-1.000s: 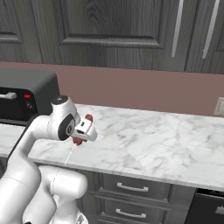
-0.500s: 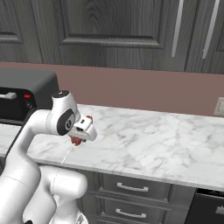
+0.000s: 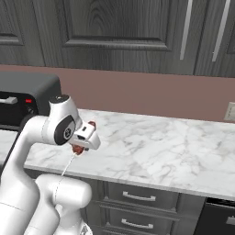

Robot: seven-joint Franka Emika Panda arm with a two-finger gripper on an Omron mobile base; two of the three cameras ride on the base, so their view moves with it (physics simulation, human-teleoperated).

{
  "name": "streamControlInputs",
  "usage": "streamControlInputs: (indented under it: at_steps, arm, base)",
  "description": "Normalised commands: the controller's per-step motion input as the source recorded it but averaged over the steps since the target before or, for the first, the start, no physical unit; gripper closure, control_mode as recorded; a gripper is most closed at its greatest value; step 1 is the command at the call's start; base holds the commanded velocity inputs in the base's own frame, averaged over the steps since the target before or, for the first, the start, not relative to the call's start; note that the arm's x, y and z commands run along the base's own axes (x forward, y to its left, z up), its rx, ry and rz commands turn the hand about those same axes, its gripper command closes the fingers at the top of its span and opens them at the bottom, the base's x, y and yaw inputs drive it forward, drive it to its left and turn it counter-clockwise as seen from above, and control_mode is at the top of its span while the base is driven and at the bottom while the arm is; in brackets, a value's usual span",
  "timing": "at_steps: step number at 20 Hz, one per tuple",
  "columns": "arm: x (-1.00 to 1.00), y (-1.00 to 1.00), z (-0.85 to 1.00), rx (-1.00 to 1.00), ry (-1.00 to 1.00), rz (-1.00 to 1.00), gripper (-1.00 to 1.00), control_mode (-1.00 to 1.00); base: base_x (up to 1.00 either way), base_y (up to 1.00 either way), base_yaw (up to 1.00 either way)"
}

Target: Store the kebab skewer in the freezer for long-term storage. Close the freezer door after placing the cooked food.

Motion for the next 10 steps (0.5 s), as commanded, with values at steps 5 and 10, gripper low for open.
streamControlInputs:
  at_steps: [5, 10]
  arm:
    - [-0.03, 0.00, 0.16, 0.00, -0.01, 0.00, 1.00, -1.00]
    - [-0.16, 0.00, 0.20, 0.00, -0.18, 0.00, 1.00, -1.00]
  base:
    - [0.00, 0.00, 0.00]
    - [0.00, 0.00, 0.00]
